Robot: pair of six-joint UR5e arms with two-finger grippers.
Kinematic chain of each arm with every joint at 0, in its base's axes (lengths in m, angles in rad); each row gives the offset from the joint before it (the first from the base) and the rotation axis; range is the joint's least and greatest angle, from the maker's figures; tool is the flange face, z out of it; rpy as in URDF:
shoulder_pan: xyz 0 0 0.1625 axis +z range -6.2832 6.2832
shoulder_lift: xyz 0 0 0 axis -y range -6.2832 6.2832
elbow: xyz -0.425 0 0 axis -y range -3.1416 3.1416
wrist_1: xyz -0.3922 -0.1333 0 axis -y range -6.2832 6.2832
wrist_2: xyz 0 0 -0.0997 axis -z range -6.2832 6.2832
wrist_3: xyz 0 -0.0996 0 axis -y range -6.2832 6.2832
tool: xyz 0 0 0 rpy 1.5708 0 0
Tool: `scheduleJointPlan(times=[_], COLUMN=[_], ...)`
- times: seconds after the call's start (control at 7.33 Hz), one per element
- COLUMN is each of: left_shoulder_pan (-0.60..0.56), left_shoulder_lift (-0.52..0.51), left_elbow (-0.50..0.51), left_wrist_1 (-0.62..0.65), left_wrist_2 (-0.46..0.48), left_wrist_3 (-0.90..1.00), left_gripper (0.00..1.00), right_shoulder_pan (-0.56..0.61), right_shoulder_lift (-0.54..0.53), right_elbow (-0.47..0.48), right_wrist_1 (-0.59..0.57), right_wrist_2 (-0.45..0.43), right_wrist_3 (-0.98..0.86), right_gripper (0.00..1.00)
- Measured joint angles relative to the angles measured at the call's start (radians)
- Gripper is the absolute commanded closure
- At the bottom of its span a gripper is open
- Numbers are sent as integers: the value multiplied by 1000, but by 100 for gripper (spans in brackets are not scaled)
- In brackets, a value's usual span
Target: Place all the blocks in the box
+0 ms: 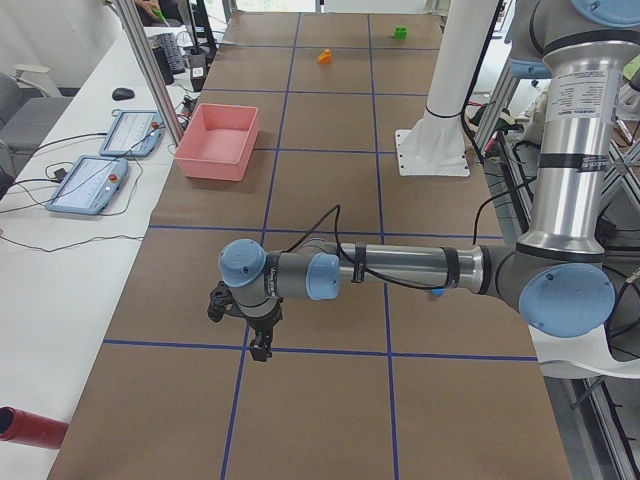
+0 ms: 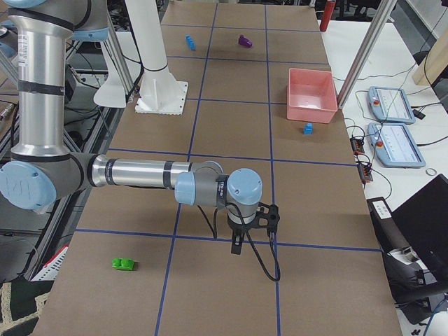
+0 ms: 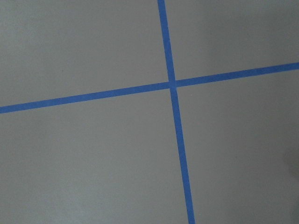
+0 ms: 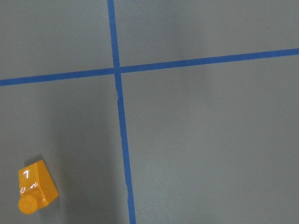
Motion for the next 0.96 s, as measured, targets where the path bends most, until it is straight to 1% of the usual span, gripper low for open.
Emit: scheduleJointPlan(times=[0.41,0.55,0.82,0.96], left_shoulder_pan=[0,3,19,24], left_shoulder_lift=[-5,-9,-12,-11], left_elbow=[-17,-35,-57,-61], left_wrist_1=[-3,-9,-49,-72], left_wrist_2=[-2,-3,-9,-31], left_wrist_3=[-2,-3,-8,-10], left_gripper=[0,0,0,0], right_shoulder_pan=[0,-12,-70,-135], right_shoulder_lift=[17,34,60,77], right_elbow=[5,21,48,38], right_wrist_1=[1,17,123,164], right_wrist_2=[-2,2,25,55], right_wrist_3=[5,10,32,49], right_gripper=[0,0,0,0])
